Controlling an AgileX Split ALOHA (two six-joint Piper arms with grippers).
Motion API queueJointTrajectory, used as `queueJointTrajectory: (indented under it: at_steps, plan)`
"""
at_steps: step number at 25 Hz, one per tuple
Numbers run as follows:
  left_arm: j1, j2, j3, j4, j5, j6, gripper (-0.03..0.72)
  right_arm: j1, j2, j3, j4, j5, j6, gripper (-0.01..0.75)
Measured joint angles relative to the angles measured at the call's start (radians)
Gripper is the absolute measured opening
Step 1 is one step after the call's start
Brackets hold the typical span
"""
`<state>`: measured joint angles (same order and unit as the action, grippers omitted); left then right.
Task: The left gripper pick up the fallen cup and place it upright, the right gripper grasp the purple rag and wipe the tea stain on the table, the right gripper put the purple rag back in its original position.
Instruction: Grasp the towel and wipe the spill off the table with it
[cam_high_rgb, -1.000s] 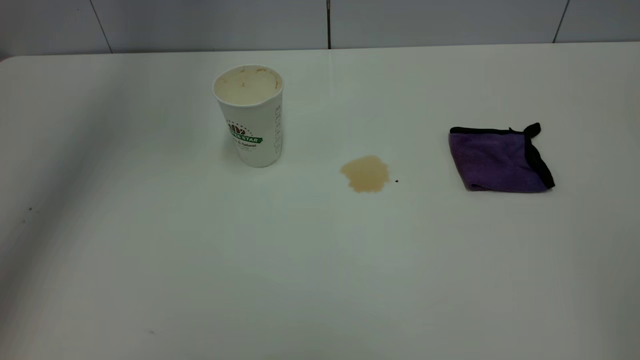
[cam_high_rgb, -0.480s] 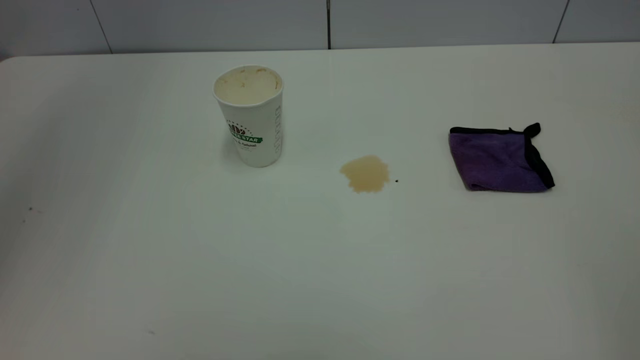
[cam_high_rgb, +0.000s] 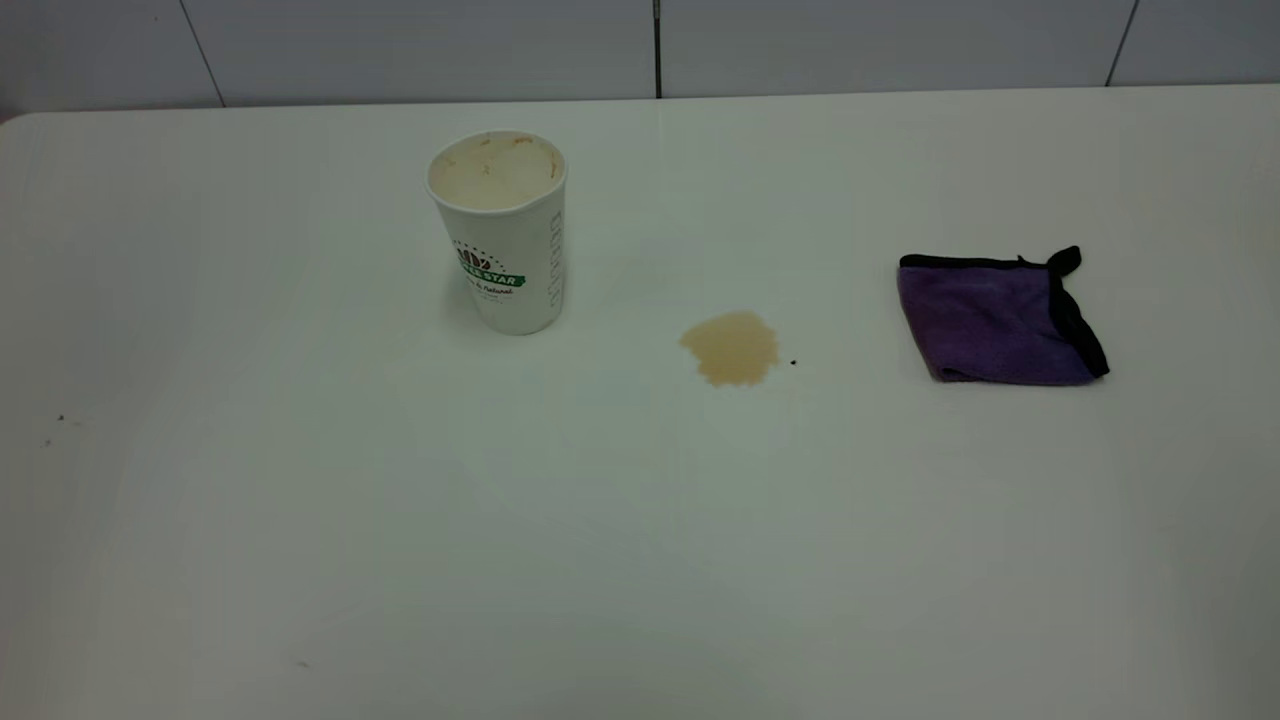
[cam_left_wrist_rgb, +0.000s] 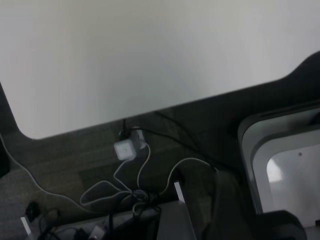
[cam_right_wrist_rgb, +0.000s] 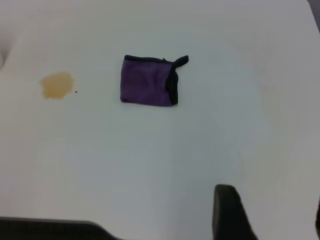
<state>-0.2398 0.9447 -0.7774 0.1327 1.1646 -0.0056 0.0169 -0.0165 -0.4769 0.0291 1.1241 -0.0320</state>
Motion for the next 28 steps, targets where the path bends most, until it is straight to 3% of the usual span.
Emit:
queueJointTrajectory:
  at_steps: [10,21,28]
  plan:
    - [0.000,-0.400,0.272,-0.089,-0.060,-0.020,0.476,0.000,0.000,0.000,0.000,0.000,0.000,0.444]
    - [0.001,-0.662,0.291,-0.088,-0.054,-0.008,0.476,0.000,0.000,0.000,0.000,0.000,0.000,0.444]
    - [0.144,-0.784,0.291,-0.088,-0.049,-0.007,0.476,0.000,0.000,0.000,0.000,0.000,0.000,0.444]
